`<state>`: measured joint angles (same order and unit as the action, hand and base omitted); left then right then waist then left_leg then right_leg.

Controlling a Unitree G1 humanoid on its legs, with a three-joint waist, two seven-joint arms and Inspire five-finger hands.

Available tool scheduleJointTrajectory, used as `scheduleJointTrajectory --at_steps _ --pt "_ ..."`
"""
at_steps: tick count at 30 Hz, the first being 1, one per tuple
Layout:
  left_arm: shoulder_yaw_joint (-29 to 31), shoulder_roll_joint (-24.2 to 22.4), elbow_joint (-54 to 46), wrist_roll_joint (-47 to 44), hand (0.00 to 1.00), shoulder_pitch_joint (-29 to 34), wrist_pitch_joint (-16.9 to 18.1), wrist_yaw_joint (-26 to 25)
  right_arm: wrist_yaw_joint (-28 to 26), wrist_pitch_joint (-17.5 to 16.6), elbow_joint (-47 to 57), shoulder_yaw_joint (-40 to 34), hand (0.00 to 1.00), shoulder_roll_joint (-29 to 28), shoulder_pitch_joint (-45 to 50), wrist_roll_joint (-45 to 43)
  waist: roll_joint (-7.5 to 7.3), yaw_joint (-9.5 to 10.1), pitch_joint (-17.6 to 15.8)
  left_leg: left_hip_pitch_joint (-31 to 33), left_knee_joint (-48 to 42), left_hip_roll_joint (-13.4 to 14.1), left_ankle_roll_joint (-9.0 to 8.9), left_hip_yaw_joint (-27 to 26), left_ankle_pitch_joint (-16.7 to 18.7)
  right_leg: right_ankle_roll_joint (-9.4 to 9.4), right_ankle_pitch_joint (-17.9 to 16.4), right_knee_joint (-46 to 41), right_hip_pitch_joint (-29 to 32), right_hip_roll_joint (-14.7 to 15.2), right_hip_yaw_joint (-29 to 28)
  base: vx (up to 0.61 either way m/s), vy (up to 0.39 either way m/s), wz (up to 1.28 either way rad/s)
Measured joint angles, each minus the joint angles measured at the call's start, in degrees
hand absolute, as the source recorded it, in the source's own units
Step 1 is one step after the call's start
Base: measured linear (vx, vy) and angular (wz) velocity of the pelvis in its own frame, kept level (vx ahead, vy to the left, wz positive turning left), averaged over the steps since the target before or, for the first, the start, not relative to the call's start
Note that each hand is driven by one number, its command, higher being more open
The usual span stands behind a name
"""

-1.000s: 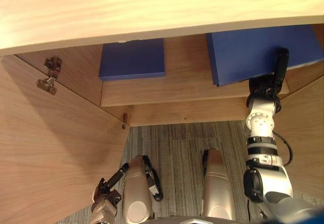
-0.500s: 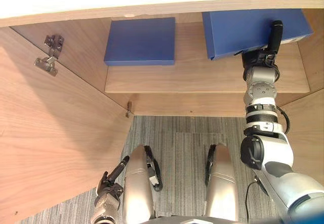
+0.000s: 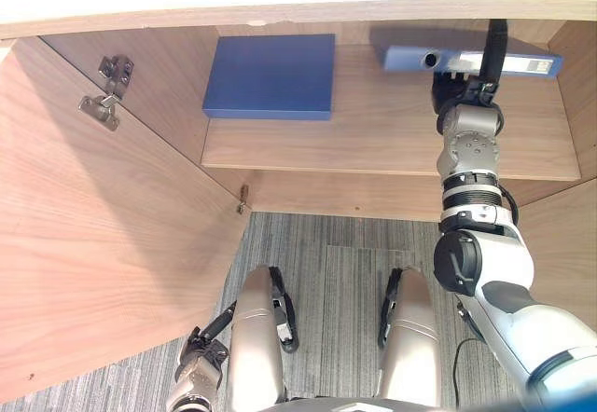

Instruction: Walk over to the cabinet, pick up the folder, carry it to the office cabinet, place the folder inside the office cabinet, then close the office cabinet door

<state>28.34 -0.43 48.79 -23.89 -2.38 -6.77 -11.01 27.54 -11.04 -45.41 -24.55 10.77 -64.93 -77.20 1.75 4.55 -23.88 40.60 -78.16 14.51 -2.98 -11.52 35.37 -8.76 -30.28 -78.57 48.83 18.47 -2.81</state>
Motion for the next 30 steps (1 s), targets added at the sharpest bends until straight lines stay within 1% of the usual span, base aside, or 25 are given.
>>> scheduleJointTrajectory --at_steps 3,5,6,8,9,11,12,14,15,17,18,19,21,22,24,27,30 --pt "-0.04 0.0 0.29 0.01 1.0 0.0 0.0 -0.28 0.66 2.7 -2.9 -0.91 1.0 -0.09 0.0 1.18 0.0 0.01 0.0 -1.34 0.8 0.0 -0.06 -0.02 0.0 0.01 0.0 0.81 -1.52 0.04 0.41 0.06 -0.009 -0.01" --pt "-0.08 0.02 0.56 0.01 1.0 0.15 0.02 -0.27 0.61 7.29 -5.39 -0.75 1.0 0.23 -0.01 5.53 -0.01 -0.09 0.01 -2.83 1.96 -0.03 -0.19 -0.06 -0.06 0.01 0.0 1.96 -3.21 0.08 0.9 0.07 -0.005 0.0" --pt "-0.14 0.02 0.58 0.01 1.0 0.2 0.02 -0.23 0.58 8.75 -5.95 -0.72 1.0 0.37 -0.03 7.18 -0.01 -0.09 0.01 -3.25 2.29 -0.06 -0.27 -0.05 -0.1 0.02 0.01 2.27 -3.68 0.1 1.06 0.09 -0.006 0.01" --pt "-0.21 0.06 0.85 0.01 1.0 0.36 0.1 0.27 -1.14 14.69 -9.27 1.39 1.0 1.37 -0.34 16.64 -0.06 -0.19 0.05 -4.58 3.43 -0.11 -0.46 -0.08 -0.21 0.03 0.04 3.36 -5.21 0.19 1.56 0.11 -0.009 0.02" --pt "-0.21 0.09 0.93 0.01 1.0 0.36 0.09 0.48 -2.11 16.51 -10.2 1.9 1.0 1.68 -0.46 19.98 -0.06 -0.25 0.05 -4.9 3.73 -0.17 -0.5 -0.08 -0.23 0.04 0.05 3.6 -5.6 0.32 1.79 0.12 -0.009 0.04" --pt "-0.48 0.12 0.96 0.02 1.0 0.57 0.11 1.6 -6.59 22.15 -13.77 5.03 1.0 3.36 -0.47 31.74 -0.07 -0.33 0.05 -6.31 4.61 -0.55 -0.54 -0.08 -0.25 0.06 0.07 4.14 -7.16 1.45 2.98 0.08 -0.005 0.08" --pt "-0.51 0.11 0.96 0.04 1.0 0.62 0.1 1.91 -7.95 23.41 -14.62 5.85 1.0 3.68 -0.47 35.06 -0.08 -0.36 0.06 -6.69 4.83 -0.64 -0.54 -0.08 -0.25 0.06 0.07 4.34 -7.57 1.68 3.29 0.08 -0.002 0.06" --pt "-0.7 0.22 0.93 1.22 1.0 0.79 0.13 2.87 -13.4 26.7 -17.9 8.13 1.0 4.63 -0.41 45.0 -0.09 -0.37 0.05 -7.82 5.53 -0.68 -0.54 -0.07 -0.25 0.06 0.06 5.07 -9.01 1.98 4.01 0.08 0.002 0.04" --pt "-0.88 0.28 0.93 1.54 1.0 0.84 0.13 3.06 -15.01 27.43 -18.71 8.39 1.0 4.86 -0.37 47.64 -0.09 -0.35 0.05 -8.03 5.71 -0.73 -0.54 -0.07 -0.25 0.06 0.06 5.24 -9.28 2.07 4.15 0.05 0.009 0.04" --pt "-1.07 0.7 0.95 2.11 1.0 1.13 0.13 3.95 -19.61 28.07 -19.42 9.7 1.0 5.74 0.16 53.81 -0.09 -0.36 0.05 -8.58 6.04 -0.83 -0.54 -0.08 -0.25 0.05 0.06 5.67 -9.95 2.25 4.41 0.03 0.015 0.04" --pt "-1.12 0.79 0.95 2.25 1.0 1.18 0.07 4.52 -23.59 28.22 -19.52 10.72 1.0 6.74 1.18 58.26 -0.12 -0.3 0.04 -8.84 6.18 -0.96 -0.54 -0.1 -0.25 0.04 0.05 5.83 -10.39 2.5 4.62 0.02 0.022 0.05" --pt "-1.13 0.82 0.96 2.56 1.0 1.23 0.04 4.9 -25.25 27.92 -19.52 10.76 1.0 7.05 1.75 60.44 -0.14 -0.28 0.03 -8.96 6.23 -1.0 -0.54 -0.11 -0.25 0.03 0.05 5.88 -10.58 2.59 4.71 0.02 0.021 0.06" --pt "-2.34 1.56 1.1 3.69 1.0 1.9 -0.02 6.54 -31.46 26.64 -19.37 11.66 1.0 8.06 4.32 69.2 -0.33 -0.22 -0.08 -9.97 6.8 -1.09 -0.54 -0.14 -0.25 0.0 0.04 6.44 -11.7 2.76 5.16 0.01 0.01 0.02" --pt "-2.87 1.84 1.2 3.97 1.0 2.09 0.01 6.8 -32.93 26.06 -19.17 12.36 1.0 8.32 5.11 71.01 -0.39 -0.22 -0.06 -10.21 6.99 -1.08 -0.54 -0.14 -0.25 0.0 0.03 6.64 -11.98 2.77 5.32 0.0 0.0 0.0" --pt "-3.38 2.18 1.47 4.3 1.0 2.38 0.14 7.66 -38.47 24.14 -18.03 12.94 1.0 9.32 7.34 77.55 -0.64 -0.09 0.08 -10.7 7.52 -1.08 -0.55 -0.33 -0.26 -0.02 0.03 7.06 -12.42 2.83 5.46 0.0 0.0 0.0" --pt "-3.62 2.28 1.87 4.3 1.0 2.57 0.15 8.23 -41.8 22.28 -17.62 14.57 1.0 9.9 9.32 81.75 -0.66 0.01 0.09 -11.95 8.19 -1.05 -0.58 -0.5 -0.28 -0.04 0.03 7.7 -13.65 2.82 5.73 0.01 0.007 -0.01" --pt "-5.11 2.71 2.04 4.3 1.0 2.88 0.33 9.09 -44.77 20.27 -16.59 15.24 1.0 10.2 10.81 87.07 -0.76 0.23 0.15 -12.79 9.01 -1.07 -0.66 -0.83 -0.31 -0.11 0.07 8.41 -14.36 2.81 5.84 0.04 0.023 -0.03"
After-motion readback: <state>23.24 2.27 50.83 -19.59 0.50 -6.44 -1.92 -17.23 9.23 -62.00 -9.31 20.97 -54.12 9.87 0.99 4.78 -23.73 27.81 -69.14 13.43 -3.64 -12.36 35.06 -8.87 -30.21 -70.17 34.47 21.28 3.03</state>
